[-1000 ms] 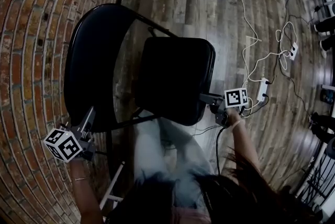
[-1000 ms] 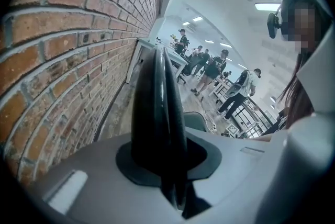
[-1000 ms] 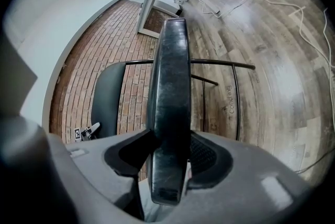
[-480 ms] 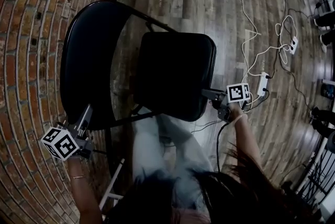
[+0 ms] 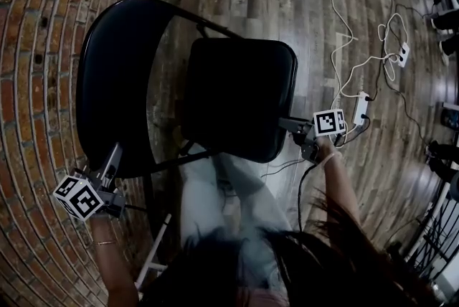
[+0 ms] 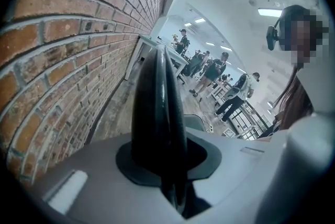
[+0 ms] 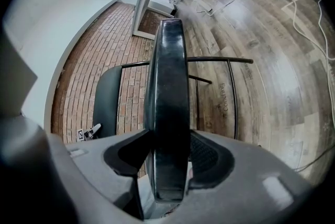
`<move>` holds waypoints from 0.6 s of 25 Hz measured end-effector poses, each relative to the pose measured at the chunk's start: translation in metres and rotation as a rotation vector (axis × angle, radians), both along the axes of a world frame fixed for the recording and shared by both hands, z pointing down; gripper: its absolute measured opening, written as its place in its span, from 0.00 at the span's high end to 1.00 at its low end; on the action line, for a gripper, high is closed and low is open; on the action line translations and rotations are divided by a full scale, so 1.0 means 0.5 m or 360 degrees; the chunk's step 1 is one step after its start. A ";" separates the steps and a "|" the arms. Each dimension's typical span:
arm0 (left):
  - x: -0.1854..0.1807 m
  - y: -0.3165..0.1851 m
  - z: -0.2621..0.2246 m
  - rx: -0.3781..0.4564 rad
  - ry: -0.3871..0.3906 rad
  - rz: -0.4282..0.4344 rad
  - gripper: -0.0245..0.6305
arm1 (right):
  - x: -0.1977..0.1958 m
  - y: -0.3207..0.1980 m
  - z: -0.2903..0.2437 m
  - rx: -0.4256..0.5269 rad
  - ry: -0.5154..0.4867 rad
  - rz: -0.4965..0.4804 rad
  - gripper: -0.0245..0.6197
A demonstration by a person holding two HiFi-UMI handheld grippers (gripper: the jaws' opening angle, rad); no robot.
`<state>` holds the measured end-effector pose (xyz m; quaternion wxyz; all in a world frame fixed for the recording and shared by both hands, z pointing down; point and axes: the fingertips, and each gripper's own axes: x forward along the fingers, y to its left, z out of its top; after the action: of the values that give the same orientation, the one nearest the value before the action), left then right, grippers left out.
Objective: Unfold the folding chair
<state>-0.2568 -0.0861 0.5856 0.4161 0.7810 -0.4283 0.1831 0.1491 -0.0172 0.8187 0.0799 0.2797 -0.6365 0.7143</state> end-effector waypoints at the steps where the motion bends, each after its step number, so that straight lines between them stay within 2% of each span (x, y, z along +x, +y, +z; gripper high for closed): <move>1: -0.001 -0.002 0.002 0.0000 0.0004 0.0000 0.87 | -0.001 -0.002 0.001 0.0011 -0.0017 0.0000 0.63; 7: -0.006 -0.005 0.014 -0.0012 0.0022 -0.0002 0.87 | -0.001 -0.005 0.008 0.0056 -0.0069 0.0021 0.63; 10: -0.005 -0.004 0.017 -0.0011 0.0029 -0.0004 0.87 | 0.008 0.001 0.016 0.0021 -0.0024 0.0028 0.63; 13: -0.003 -0.004 0.018 -0.0011 0.0033 -0.0003 0.87 | -0.009 -0.009 -0.001 0.0088 -0.0154 0.0032 0.62; 15: -0.001 -0.005 0.020 -0.0012 0.0037 -0.0002 0.87 | 0.005 -0.003 0.011 0.0051 -0.0086 0.0029 0.62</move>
<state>-0.2572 -0.0885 0.5954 0.4241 0.7812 -0.4232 0.1755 0.1518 -0.0189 0.8243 0.0515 0.2673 -0.6471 0.7121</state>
